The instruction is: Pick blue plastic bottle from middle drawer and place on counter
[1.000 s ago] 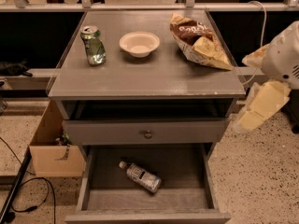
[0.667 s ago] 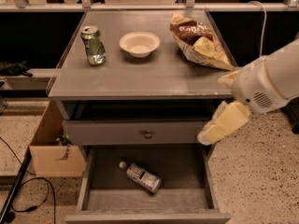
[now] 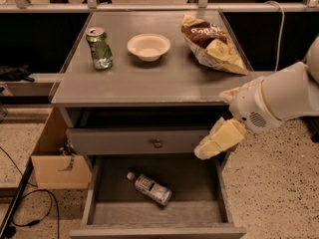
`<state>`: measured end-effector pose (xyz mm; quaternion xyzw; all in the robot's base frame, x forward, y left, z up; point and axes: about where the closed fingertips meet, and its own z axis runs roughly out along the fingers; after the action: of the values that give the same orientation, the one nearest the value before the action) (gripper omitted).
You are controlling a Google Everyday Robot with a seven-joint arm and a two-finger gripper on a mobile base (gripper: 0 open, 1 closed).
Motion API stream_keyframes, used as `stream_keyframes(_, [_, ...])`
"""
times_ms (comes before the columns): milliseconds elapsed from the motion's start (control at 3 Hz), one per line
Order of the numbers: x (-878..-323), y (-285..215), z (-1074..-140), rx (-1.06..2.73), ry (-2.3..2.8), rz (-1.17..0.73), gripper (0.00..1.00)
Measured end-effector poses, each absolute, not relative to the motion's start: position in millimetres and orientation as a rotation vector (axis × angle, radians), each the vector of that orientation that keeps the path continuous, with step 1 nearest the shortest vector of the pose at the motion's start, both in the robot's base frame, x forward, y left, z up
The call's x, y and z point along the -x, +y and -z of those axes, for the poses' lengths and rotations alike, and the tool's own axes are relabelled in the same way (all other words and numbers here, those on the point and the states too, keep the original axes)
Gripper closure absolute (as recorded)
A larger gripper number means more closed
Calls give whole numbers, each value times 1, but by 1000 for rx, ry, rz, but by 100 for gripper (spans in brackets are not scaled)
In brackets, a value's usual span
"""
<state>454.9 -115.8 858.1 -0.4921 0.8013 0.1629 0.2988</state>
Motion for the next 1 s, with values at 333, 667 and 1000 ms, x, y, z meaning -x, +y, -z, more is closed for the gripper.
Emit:
stream_keyframes(333, [-458,-99,-836,1254,2140,-502,0])
stream_keyframes(667, [-447,-60,-779,1261,2202,-649,0])
stream_keyframes(1000, [-410,-46,-729,1255,2277,-732,0])
